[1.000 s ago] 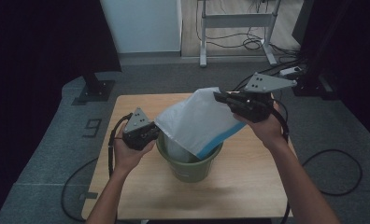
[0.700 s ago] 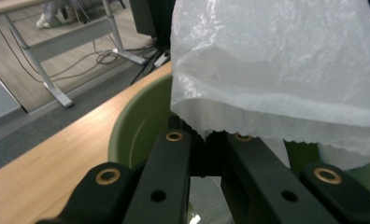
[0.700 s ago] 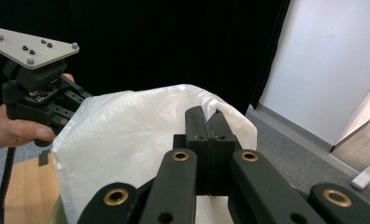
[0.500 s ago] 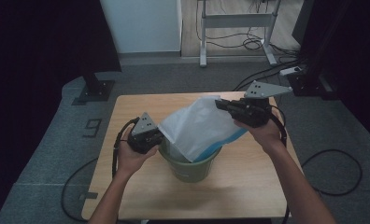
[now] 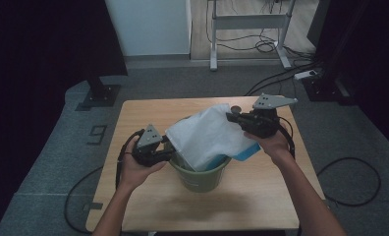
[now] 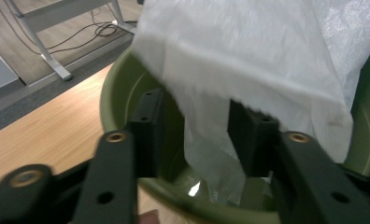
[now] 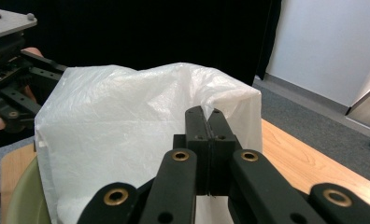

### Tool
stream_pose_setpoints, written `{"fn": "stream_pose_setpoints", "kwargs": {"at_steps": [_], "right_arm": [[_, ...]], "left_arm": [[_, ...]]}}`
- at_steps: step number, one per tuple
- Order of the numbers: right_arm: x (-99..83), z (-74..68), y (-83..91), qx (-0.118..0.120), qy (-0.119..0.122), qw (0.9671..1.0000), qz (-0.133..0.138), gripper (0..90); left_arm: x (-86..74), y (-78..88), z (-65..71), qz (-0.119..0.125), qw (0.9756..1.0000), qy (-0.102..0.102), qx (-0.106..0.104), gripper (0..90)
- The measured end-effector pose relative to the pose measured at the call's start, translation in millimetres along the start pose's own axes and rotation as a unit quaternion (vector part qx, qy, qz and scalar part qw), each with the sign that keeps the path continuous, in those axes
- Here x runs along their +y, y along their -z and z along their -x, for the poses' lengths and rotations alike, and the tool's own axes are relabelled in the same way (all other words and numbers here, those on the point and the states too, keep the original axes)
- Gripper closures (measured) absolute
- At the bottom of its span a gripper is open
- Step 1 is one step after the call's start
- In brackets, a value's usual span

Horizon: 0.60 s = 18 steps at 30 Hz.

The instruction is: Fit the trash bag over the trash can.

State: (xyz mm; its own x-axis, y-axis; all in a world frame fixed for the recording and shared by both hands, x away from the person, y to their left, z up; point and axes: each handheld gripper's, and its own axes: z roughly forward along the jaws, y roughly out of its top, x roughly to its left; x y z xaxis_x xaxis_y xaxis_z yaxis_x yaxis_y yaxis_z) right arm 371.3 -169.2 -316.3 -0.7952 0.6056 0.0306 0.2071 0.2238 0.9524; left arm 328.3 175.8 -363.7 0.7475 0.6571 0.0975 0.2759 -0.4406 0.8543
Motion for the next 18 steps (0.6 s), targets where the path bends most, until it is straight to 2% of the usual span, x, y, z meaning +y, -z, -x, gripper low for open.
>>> {"fn": "stream_pose_setpoints", "kwargs": {"at_steps": [5, 10, 14, 18], "right_arm": [[-4.2, 2.4, -0.2, -0.001, -0.004, 1.0, -0.001, 89.0], [-9.2, 4.5, -2.1, -0.002, -0.006, 1.0, -0.003, 89.0], [-10.5, 5.2, -2.6, -0.002, -0.006, 1.0, -0.003, 88.9], [-10.2, 5.5, -2.7, -0.002, -0.005, 1.0, -0.001, 88.9]], "left_arm": [[-7.5, 12.2, -1.3, 0.01, 0.9999, 0.009, -0.003, 48.7], [-13.8, 19.9, 1.3, 0.02, 0.9997, 0.013, -0.009, 49.4], [-17.4, 26.4, 5.2, 0.03, 0.9995, 0.009, -0.006, 49.9], [-15.7, 31.1, 10.2, 0.039, 0.999, 0.006, -0.019, 50.5]]}}
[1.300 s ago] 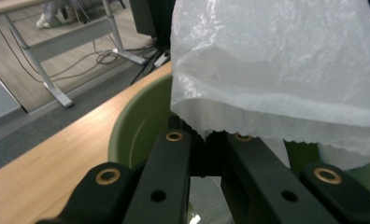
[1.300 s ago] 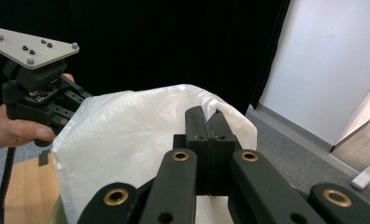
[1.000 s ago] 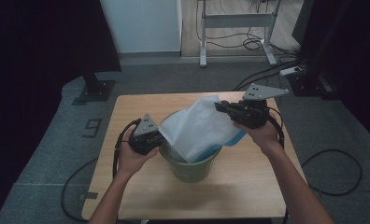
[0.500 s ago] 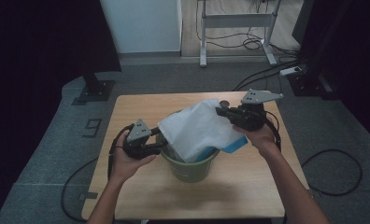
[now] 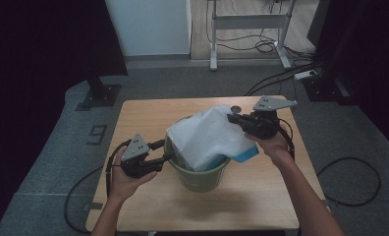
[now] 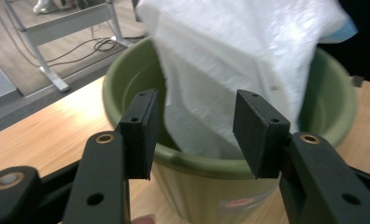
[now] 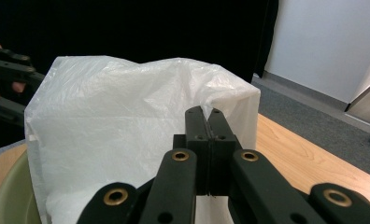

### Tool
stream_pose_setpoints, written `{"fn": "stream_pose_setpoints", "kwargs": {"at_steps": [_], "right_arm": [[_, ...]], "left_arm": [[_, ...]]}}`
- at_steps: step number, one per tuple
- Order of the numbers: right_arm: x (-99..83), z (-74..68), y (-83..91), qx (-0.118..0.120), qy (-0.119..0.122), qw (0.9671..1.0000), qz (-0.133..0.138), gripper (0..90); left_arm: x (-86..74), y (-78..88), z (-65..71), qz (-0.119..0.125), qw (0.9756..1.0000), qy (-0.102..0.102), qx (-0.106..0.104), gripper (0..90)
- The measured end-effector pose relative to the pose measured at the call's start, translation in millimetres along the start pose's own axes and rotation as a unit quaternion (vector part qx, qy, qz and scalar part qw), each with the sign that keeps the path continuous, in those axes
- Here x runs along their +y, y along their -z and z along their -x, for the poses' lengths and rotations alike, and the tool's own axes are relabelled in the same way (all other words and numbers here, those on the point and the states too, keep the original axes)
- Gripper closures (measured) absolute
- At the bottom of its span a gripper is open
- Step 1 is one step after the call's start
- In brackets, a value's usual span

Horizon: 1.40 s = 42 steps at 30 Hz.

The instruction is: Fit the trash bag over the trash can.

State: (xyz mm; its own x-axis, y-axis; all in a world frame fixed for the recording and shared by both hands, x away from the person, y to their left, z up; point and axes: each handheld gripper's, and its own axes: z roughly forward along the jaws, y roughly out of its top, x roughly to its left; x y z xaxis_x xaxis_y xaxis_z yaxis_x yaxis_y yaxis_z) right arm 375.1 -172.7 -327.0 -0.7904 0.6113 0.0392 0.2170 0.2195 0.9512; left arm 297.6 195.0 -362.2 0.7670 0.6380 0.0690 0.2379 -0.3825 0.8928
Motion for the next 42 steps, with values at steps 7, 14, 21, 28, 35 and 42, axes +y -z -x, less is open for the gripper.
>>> {"fn": "stream_pose_setpoints", "kwargs": {"at_steps": [7, 14, 21, 28, 35, 42], "right_arm": [[0.6, -0.4, -0.3, -0.002, 0.0, 1.0, 0.001, 88.8], [1.4, 0.3, 3.4, -0.005, 0.003, 1.0, 0.002, 88.8], [2.3, 0.1, 4.1, -0.006, 0.006, 1.0, 0.003, 88.7], [4.9, -0.7, 3.3, -0.01, 0.009, 0.9999, 0.005, 78.4], [3.7, -0.8, 18.2, -0.028, -0.003, 0.9993, 0.026, 46.1], [-10.2, -0.6, 44.2, -0.015, -0.007, 0.9995, 0.028, 42.4]], "left_arm": [[12.2, -6.7, 13.6, -0.002, 0.9996, -0.013, -0.025, 48.5], [20.2, -16.7, 18.3, -0.007, 0.9995, -0.009, -0.031, 49.1], [24.7, -26.9, 15.4, -0.008, 0.9985, 0.011, -0.054, 68.1], [27.8, -25.2, 13.2, 0.012, 0.9971, 0.031, -0.069, 88.5], [20.5, -19.9, 1.4, 0.036, 0.994, 0.077, -0.069, 90.0], [13.4, -13.8, -6.9, 0.048, 0.9916, 0.099, -0.068, 90.0]]}}
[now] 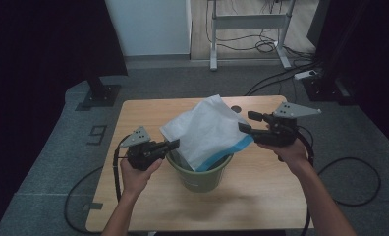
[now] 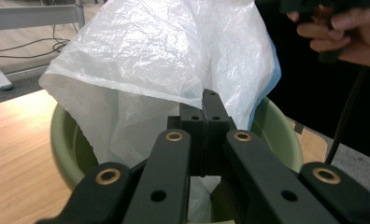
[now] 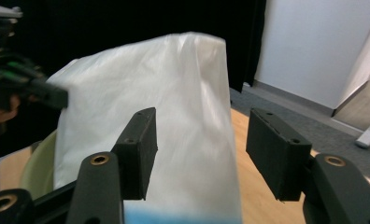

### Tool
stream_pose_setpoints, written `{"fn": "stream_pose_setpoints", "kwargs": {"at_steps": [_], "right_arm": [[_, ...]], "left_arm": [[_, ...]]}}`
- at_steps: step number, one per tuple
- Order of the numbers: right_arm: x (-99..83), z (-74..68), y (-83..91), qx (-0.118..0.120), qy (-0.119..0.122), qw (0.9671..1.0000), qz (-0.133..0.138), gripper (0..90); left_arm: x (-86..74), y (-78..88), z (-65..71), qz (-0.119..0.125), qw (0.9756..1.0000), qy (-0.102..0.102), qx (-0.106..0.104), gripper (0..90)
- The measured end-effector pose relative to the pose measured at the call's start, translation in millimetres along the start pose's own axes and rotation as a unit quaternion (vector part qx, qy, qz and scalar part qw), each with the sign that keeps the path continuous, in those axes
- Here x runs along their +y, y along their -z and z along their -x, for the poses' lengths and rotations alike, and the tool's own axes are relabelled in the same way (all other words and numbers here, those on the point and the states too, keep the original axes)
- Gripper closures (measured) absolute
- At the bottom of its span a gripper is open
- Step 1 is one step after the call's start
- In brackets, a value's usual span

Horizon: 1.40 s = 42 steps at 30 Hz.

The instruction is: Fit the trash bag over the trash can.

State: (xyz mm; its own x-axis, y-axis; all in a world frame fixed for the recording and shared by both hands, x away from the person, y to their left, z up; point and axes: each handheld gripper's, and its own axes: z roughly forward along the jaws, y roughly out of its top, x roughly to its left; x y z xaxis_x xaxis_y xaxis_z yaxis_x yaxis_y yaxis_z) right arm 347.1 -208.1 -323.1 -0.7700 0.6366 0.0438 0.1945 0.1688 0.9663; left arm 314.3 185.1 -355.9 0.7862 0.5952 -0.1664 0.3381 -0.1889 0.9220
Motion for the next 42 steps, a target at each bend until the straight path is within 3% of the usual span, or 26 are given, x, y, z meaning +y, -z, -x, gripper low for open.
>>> {"fn": "stream_pose_setpoints", "kwargs": {"at_steps": [5, 11, 20, 28, 29, 32, 36, 39, 41, 42], "right_arm": [[-20.2, 1.3, 6.3, 0.02, -0.009, 0.9997, -0.009, 42.1], [-42.2, 11.4, -4.7, 0.023, -0.028, 0.9992, -0.018, 41.8], [-50.4, 26.8, -20.7, 0.015, -0.048, 0.9986, -0.017, 36.8], [-54.7, 33.2, -31.5, 0.045, -0.059, 0.997, -0.021, 35.1], [-55.5, 32.9, -33.1, 0.052, -0.06, 0.9966, -0.023, 37.6], [-56.9, 28.6, -36.1, 0.078, -0.052, 0.9953, -0.026, 60.1], [-53.5, 21.1, -34.5, 0.085, -0.03, 0.9956, -0.025, 82.6], [-47.6, 16.3, -30.3, 0.096, -0.021, 0.9951, -0.015, 88.0], [-42.2, 12.4, -27.2, 0.1, -0.015, 0.9949, -0.009, 88.4], [-39.3, 10.5, -25.6, 0.101, -0.013, 0.9948, -0.006, 88.5]], "left_arm": [[-0.7, 4.4, -4.9, 0.01, 0.9999, 0.012, -0.004, 90.0], [-2.2, 7.1, -9.5, 0.016, 0.9997, 0.016, -0.008, 90.0], [-8.5, 11.8, -16.2, 0.014, 0.9996, 0.016, -0.018, 90.0], [-12.7, 16.7, -21.8, 0.019, 0.9994, 0.021, -0.022, 90.0], [-13.0, 17.2, -22.7, 0.02, 0.9993, 0.021, -0.022, 90.0], [-13.5, 18.5, -24.0, 0.021, 0.9993, 0.023, -0.02, 89.9], [-13.3, 19.4, -24.2, 0.022, 0.9994, 0.022, -0.016, 89.1], [-12.2, 19.3, -22.0, 0.022, 0.9995, 0.019, -0.01, 86.5], [-10.7, 19.0, -19.2, 0.019, 0.9997, 0.014, 0.002, 77.9], [-10.0, 19.4, -16.9, 0.02, 0.9996, 0.01, 0.017, 72.5]]}}
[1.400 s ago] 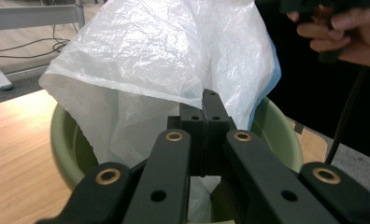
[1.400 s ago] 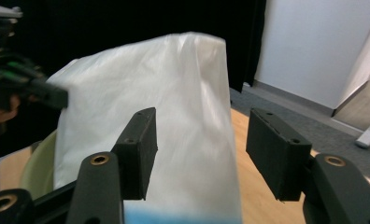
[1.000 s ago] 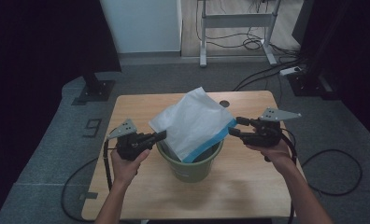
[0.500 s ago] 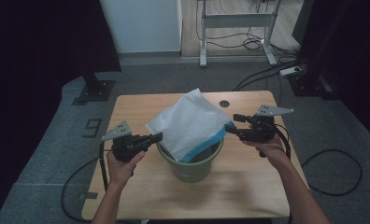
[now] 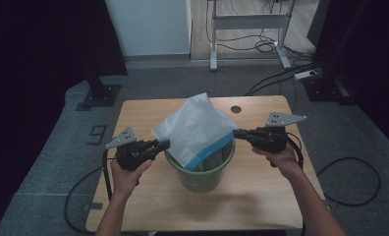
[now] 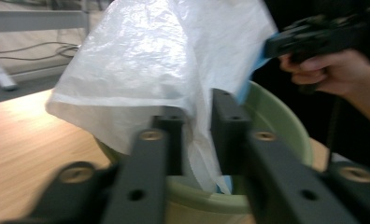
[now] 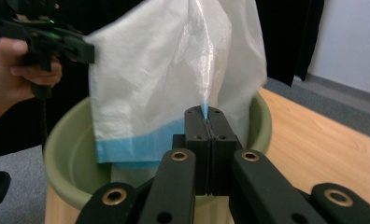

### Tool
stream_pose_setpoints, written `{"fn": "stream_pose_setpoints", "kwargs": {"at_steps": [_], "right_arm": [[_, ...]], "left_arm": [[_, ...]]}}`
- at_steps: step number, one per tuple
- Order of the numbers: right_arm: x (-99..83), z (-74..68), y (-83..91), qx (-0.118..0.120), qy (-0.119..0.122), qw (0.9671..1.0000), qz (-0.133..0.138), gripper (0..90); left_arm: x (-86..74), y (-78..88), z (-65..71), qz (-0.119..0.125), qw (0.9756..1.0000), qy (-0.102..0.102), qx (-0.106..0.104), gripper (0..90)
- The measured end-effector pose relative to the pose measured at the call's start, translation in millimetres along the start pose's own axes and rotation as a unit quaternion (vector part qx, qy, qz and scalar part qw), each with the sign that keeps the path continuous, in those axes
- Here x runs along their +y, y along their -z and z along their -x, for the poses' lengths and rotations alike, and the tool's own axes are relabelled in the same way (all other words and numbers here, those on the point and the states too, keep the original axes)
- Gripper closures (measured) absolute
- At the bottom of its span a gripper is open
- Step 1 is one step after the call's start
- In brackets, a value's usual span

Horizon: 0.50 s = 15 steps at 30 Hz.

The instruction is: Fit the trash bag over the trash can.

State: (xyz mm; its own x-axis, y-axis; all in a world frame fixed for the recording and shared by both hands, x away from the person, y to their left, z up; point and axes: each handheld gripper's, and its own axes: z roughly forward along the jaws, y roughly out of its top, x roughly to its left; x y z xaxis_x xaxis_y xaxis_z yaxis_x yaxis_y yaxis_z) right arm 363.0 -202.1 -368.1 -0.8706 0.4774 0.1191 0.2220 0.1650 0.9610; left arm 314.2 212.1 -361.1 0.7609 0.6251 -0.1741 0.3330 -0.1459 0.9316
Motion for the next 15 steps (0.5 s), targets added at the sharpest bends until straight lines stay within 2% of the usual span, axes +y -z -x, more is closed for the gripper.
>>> {"fn": "stream_pose_setpoints", "kwargs": {"at_steps": [4, 6, 8, 15], "right_arm": [[10.3, -7.9, 5.4, -0.002, 0.01, 0.9999, 0.009, 88.6], [14.1, -10.8, 8.3, -0.004, 0.011, 0.9998, 0.013, 88.7], [16.9, -12.1, 10.8, -0.011, 0.012, 0.9998, 0.014, 88.7], [24.8, -13.4, 13.3, -0.017, 0.01, 0.9996, 0.017, 88.7]], "left_arm": [[2.6, 4.1, 7.3, -0.005, 0.9989, -0.018, 0.044, 53.7], [3.4, 7.8, 9.9, -0.003, 0.9981, -0.025, 0.057, 48.7], [4.2, 12.3, 11.3, 0.002, 0.9979, -0.027, 0.058, 45.8], [10.4, 19.6, 21.2, 0.007, 0.9978, -0.039, 0.053, 45.4]]}}
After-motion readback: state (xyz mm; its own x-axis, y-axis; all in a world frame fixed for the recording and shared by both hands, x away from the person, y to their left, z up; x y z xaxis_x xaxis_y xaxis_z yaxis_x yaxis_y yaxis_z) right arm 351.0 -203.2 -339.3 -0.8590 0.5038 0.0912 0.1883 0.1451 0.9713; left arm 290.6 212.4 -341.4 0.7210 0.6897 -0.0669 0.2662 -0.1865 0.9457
